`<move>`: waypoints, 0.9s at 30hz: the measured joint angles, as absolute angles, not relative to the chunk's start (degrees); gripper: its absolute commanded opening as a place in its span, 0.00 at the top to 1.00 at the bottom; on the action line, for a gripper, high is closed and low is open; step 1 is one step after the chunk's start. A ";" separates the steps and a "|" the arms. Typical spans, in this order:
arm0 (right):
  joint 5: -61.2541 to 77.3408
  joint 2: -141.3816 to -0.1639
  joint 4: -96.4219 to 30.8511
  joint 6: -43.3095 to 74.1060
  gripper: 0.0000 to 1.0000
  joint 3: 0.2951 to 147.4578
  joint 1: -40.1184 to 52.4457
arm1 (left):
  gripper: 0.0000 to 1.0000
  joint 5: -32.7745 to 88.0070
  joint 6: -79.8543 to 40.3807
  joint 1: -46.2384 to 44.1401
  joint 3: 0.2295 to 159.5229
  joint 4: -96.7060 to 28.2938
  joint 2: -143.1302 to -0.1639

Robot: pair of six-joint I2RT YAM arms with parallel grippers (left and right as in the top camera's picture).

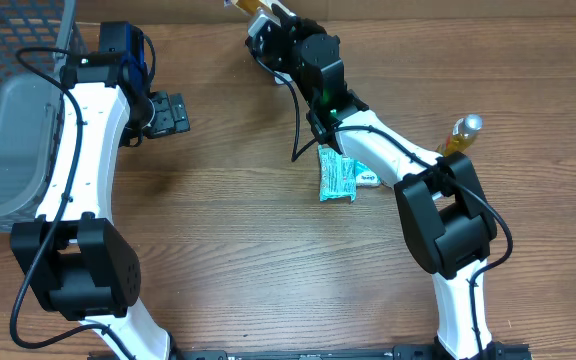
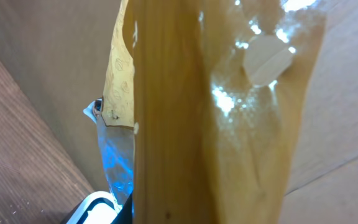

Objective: Scan the item barcode
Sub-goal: 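Hold the snack bag in front of the white scanner with the right gripper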

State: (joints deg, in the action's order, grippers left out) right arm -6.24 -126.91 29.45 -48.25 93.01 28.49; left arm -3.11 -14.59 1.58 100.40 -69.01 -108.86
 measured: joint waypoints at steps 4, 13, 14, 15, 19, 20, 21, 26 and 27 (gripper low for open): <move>-6.20 -128.51 29.41 -48.29 0.93 93.01 28.21 | 0.01 -3.11 -14.59 1.58 100.40 -69.01 -108.86; -4.27 -129.19 25.52 -48.25 0.93 93.01 27.42 | 0.01 -3.09 -14.59 1.50 100.40 -69.01 -108.86; -4.01 -129.21 24.95 -48.23 0.93 93.01 27.40 | 0.00 -3.09 -14.59 1.50 100.40 -69.01 -108.86; -3.68 -129.21 24.36 -48.21 0.93 93.01 27.42 | 0.00 -3.11 -14.59 1.50 100.40 -69.01 -108.86; -2.24 -129.29 21.63 -48.23 0.93 93.01 27.40 | 0.00 -3.11 -14.59 1.50 100.40 -69.01 -108.86; -1.91 -129.29 21.17 -48.25 0.93 93.01 27.40 | 0.00 -3.11 -14.59 1.50 100.40 -69.01 -108.86; -1.67 -129.32 20.71 -48.25 0.93 93.01 27.42 | 0.00 -3.11 -14.59 1.50 100.40 -69.01 -108.86; -1.10 -129.32 19.20 -48.12 0.93 93.01 27.46 | 0.01 -3.11 -14.59 1.50 100.40 -69.01 -108.86; -0.99 -129.32 19.11 -47.94 0.93 93.01 27.46 | 0.00 -3.11 -14.59 1.50 100.40 -69.01 -108.86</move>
